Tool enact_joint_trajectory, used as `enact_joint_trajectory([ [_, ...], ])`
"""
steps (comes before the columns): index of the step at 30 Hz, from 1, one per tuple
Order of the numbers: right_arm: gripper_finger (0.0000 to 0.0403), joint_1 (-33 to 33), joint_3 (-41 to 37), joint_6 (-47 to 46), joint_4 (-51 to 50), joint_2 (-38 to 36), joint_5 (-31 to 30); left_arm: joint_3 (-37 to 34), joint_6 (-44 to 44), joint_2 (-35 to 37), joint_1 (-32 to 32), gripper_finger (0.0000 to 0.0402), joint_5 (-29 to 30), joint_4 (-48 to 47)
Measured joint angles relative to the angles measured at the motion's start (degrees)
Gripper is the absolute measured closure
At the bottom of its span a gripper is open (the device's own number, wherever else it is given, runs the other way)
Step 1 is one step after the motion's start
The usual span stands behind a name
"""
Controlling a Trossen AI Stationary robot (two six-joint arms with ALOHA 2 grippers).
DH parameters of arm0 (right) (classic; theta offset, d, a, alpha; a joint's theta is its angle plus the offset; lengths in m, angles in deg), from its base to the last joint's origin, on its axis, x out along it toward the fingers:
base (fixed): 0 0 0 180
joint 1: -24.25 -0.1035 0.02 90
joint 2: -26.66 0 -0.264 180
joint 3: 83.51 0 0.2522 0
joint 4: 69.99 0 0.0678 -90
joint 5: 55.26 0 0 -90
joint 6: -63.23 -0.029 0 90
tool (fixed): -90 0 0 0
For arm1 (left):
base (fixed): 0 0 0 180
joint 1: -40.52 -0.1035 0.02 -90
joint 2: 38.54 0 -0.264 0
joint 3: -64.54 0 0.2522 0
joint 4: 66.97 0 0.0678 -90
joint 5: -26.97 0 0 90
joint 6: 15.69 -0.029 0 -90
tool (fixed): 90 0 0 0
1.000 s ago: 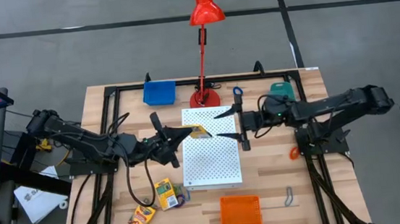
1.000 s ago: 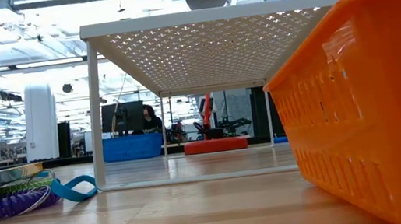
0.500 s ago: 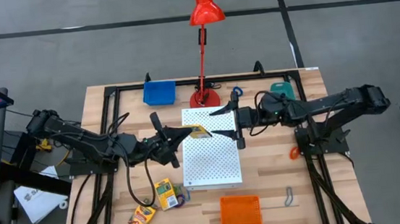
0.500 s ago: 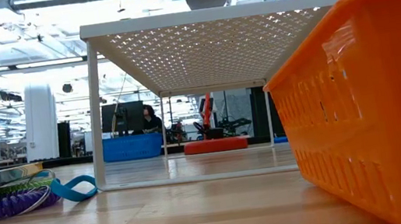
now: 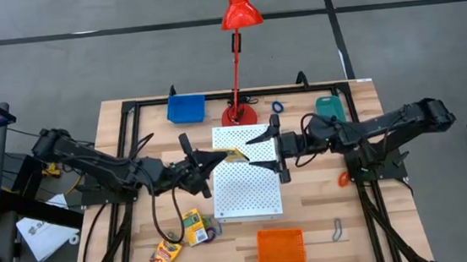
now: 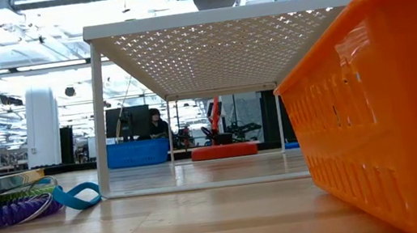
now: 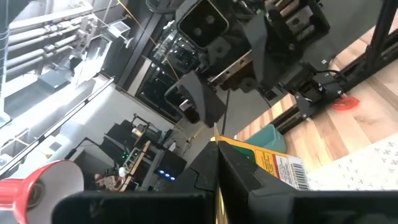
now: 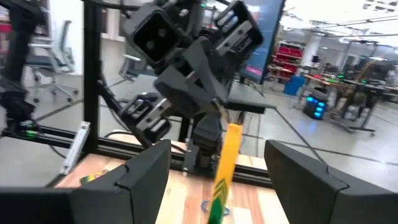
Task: Pick & Place Office Desk Supplies
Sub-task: Put the yellow crayon box into the green bin
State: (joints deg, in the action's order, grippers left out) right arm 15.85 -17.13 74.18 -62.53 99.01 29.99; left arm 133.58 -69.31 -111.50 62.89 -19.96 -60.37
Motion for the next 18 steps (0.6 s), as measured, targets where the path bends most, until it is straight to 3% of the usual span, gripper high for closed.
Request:
enact_joint_trajectory([
  [7, 0.0146, -1.59, 0.02, 1.67, -0.91, 0.02, -5.49, 0.00, -0.45, -2.46, 0.00, 0.0401, 0.01, 2.10],
  [18, 0.0146, -1.52, 0.04, 1.00, -1.12, 0.07, -5.73, 0.00, -1.56, -2.89, -0.10, 0.0401, -2.39, 5.33],
])
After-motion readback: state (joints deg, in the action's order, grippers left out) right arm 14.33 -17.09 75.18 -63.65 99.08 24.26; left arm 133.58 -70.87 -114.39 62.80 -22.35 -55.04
